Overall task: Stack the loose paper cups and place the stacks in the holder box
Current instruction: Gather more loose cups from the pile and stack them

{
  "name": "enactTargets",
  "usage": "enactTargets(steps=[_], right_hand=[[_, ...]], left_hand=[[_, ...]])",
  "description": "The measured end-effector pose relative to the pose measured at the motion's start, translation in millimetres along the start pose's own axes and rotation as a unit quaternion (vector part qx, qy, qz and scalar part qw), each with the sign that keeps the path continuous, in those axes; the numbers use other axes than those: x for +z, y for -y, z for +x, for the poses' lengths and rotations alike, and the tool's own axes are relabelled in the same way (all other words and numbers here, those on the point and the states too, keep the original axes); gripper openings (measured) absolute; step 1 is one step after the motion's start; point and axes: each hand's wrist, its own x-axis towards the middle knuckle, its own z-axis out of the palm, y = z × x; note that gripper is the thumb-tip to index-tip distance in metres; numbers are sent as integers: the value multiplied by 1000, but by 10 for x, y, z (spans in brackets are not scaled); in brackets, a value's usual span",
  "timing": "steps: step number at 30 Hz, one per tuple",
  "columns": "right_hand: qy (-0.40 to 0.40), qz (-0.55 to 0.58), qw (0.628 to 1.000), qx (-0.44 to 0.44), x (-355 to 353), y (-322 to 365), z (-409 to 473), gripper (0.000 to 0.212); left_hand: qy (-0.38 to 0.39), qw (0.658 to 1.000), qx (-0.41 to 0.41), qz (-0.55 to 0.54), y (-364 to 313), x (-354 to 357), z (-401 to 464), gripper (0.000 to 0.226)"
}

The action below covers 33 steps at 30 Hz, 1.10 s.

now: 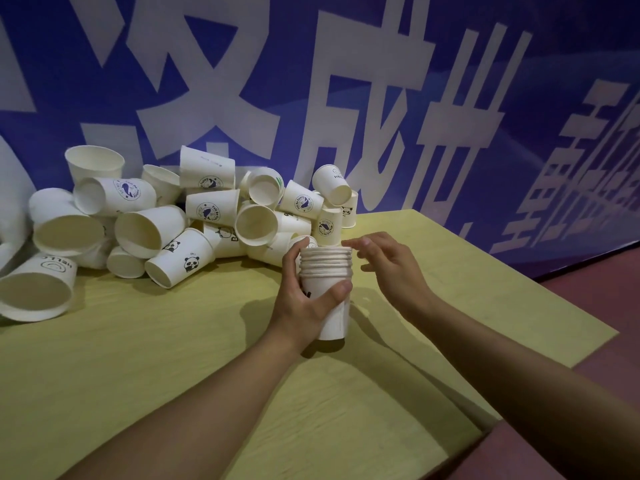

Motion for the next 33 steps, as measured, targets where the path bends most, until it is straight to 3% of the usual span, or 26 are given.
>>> enactTargets(steps=[6, 14, 19, 26, 33], right_hand=[[-103, -62, 991, 52, 131, -146, 894, 29], [-123, -131, 980, 84, 419, -463, 1730, 49], [-131, -144, 977, 89, 503, -493, 1942, 46], [-202, -57, 975, 72, 405, -246, 1751, 53], [-98, 58, 993, 26, 131, 187, 699, 33]], left_hand=[[-27, 1000, 3, -6, -4, -1, 8, 72], [-35, 999, -3, -24, -12, -6, 15, 75], [-25, 999, -7, -32, -5, -13, 19, 79], [-16, 1000, 0, -25, 24, -13, 23, 78], [7, 1000, 3, -17, 17, 12, 8, 99]])
